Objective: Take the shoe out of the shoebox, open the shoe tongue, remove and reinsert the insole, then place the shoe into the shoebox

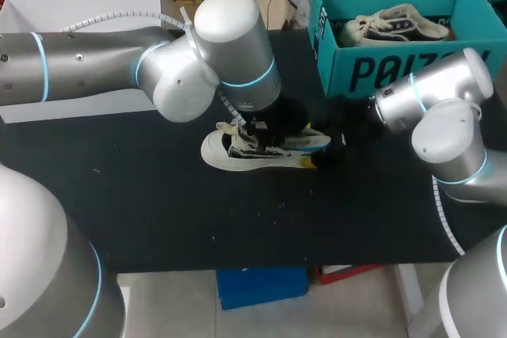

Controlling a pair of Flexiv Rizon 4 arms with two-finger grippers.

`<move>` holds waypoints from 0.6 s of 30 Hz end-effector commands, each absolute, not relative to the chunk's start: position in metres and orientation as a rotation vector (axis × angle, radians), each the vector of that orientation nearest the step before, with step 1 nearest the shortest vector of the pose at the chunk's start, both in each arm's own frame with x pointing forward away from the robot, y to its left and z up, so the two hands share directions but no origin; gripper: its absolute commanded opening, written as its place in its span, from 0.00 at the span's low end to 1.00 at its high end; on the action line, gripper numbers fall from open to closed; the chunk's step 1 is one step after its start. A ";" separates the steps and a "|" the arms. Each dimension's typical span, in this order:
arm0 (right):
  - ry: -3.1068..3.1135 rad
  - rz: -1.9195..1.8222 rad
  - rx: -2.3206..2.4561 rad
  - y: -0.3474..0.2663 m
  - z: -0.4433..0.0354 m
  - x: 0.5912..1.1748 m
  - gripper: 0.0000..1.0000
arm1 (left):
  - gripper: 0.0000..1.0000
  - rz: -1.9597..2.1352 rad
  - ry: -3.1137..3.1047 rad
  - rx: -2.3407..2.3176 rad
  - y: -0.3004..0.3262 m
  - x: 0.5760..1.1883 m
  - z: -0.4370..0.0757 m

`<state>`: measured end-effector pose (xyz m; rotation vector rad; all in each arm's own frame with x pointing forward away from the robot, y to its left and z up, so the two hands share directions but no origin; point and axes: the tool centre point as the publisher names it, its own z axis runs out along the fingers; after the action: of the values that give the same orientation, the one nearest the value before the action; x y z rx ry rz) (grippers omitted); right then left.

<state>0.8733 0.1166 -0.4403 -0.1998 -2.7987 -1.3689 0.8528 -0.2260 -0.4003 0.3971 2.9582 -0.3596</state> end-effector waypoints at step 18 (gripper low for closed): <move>-2.798 -1.366 -0.200 0.114 -0.444 0.875 0.00 | 0.93 -0.254 2.873 0.282 -0.246 0.851 -0.420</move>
<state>0.8726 0.1157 -0.4408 -0.1969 -2.8003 -1.3691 0.8582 -0.2365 -0.4063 0.2994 2.8886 -0.2768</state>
